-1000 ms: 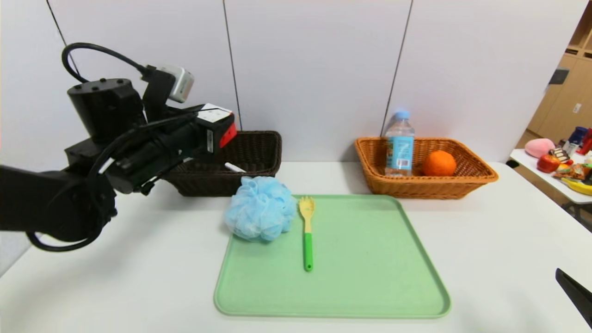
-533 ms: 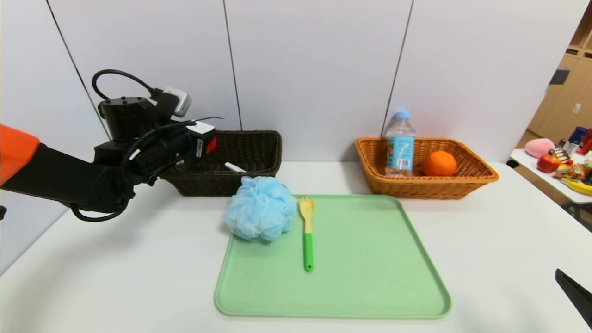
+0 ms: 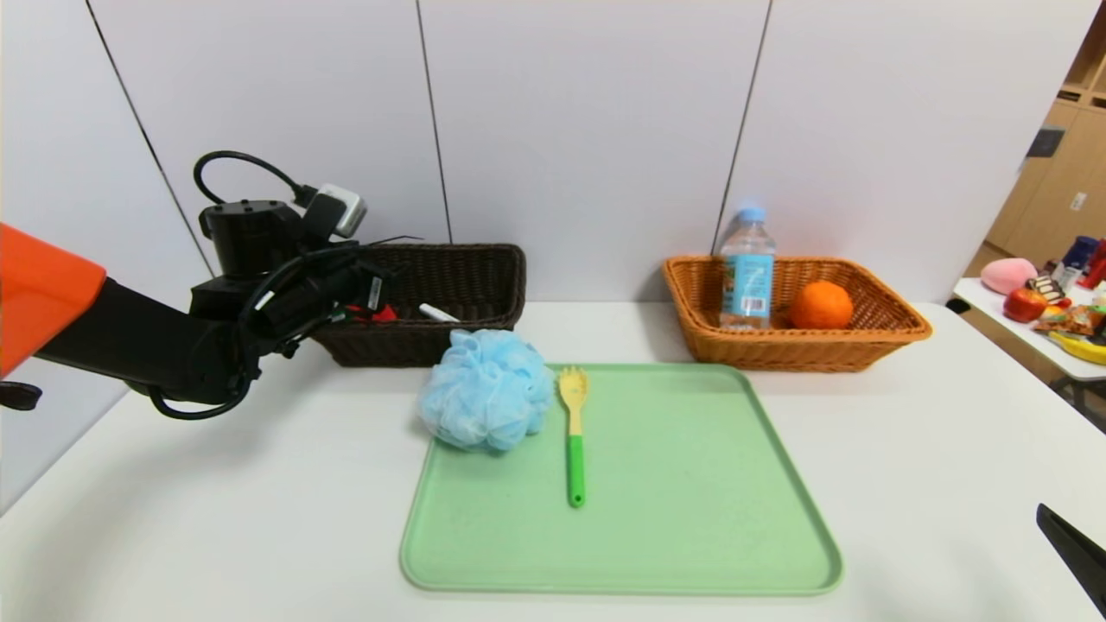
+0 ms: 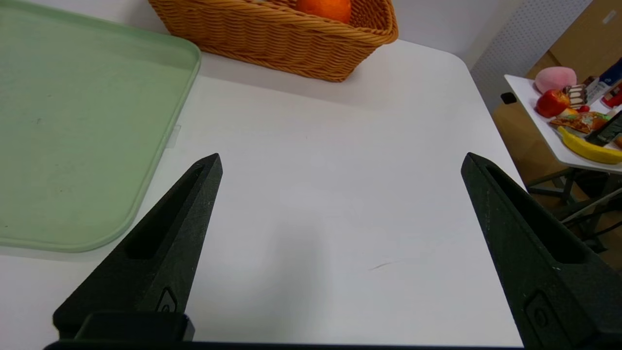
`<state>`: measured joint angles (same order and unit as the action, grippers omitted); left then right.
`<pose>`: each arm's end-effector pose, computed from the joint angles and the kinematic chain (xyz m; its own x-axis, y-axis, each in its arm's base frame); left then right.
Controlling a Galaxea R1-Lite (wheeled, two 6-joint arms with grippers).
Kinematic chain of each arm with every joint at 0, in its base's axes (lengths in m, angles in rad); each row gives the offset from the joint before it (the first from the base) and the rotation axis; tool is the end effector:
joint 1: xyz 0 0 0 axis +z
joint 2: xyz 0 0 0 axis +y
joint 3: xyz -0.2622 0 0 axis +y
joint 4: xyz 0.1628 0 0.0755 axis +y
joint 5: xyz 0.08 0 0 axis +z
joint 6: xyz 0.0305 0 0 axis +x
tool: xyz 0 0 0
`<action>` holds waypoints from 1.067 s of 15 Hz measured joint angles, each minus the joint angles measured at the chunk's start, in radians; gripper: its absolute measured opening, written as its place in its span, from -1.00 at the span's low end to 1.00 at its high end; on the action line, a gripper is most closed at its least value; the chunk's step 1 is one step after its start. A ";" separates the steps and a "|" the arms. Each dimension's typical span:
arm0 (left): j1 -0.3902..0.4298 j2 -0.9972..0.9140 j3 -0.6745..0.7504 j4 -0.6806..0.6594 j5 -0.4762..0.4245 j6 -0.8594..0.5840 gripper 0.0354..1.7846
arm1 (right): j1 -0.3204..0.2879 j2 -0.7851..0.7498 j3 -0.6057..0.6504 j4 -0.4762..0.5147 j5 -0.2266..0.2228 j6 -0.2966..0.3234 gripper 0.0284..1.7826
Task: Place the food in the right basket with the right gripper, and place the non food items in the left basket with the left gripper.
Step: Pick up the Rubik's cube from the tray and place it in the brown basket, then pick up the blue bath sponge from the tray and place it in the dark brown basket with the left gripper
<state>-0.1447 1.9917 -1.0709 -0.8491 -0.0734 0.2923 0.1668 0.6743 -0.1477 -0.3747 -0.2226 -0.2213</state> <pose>0.3716 -0.0564 0.1475 0.9738 -0.2160 -0.0714 0.2274 0.9319 0.2824 0.0823 0.0070 0.1305 0.9874 -0.0576 -0.1476 0.0192 0.9682 -0.2496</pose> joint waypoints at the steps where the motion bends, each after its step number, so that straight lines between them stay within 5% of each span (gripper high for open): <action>1: 0.001 0.000 0.003 0.000 0.000 0.000 0.49 | 0.000 0.000 0.000 0.000 0.000 0.000 0.90; 8: -0.037 -0.131 0.058 -0.012 -0.063 -0.047 0.74 | -0.003 -0.002 0.006 0.000 0.000 0.001 0.90; 13: -0.188 -0.315 0.401 -0.051 -0.046 -0.187 0.82 | -0.006 -0.015 0.024 0.000 0.005 0.001 0.90; 16: -0.259 -0.346 0.614 -0.218 -0.036 -0.209 0.85 | -0.006 -0.020 0.025 0.000 0.006 0.001 0.90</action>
<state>-0.4036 1.6462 -0.4568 -1.0674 -0.1091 0.0832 0.1611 0.6543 -0.1230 -0.3747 -0.2168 -0.2206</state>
